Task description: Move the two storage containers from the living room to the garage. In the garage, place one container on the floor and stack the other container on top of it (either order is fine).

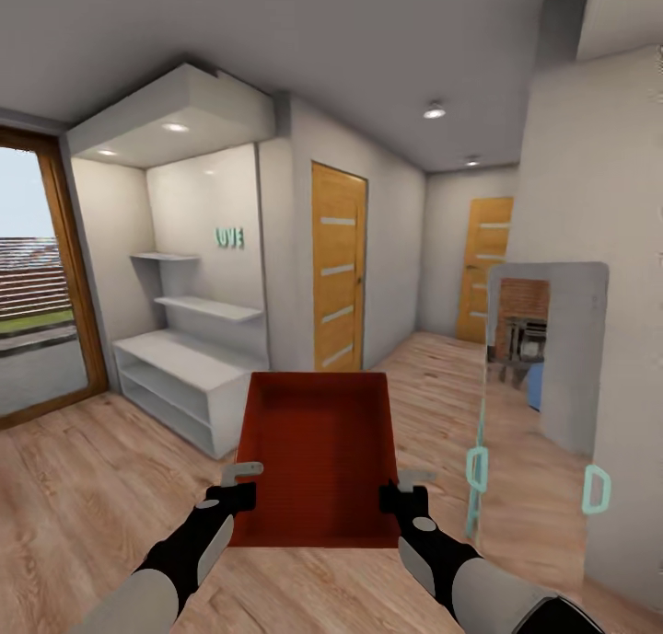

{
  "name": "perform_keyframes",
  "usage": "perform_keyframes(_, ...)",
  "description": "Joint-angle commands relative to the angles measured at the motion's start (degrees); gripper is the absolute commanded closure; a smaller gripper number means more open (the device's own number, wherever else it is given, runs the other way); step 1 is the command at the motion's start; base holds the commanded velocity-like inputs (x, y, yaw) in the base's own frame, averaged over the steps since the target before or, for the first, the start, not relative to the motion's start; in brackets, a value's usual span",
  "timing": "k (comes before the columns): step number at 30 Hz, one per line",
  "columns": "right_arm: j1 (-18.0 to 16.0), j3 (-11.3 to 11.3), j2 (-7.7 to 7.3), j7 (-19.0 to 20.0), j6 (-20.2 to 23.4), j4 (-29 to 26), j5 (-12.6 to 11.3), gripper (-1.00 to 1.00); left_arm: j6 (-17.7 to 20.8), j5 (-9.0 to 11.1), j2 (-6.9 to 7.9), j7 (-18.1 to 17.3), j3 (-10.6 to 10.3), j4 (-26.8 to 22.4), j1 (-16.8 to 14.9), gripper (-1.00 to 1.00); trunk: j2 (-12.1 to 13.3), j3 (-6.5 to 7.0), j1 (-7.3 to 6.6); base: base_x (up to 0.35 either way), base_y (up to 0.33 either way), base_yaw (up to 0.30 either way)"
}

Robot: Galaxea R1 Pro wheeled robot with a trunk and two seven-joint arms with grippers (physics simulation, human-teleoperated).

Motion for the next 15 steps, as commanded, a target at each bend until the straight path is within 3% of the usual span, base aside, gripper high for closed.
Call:
perform_keyframes(1,-0.02,-0.19,-1.65,0.0,-0.11,3.75,-0.74,1.0,0.34,0.03,1.08,0.76,5.19,-0.33,-0.03,1.0,-0.03,-0.01,0.05,0.322,0.175,-0.277)
perform_keyframes(15,-0.02,-0.19,-1.65,0.0,-0.11,3.75,-0.74,1.0,0.34,0.03,1.1,0.75,5.19,-0.33,-0.03,1.0,-0.03,-0.01,0.05,0.322,0.176,-0.279)
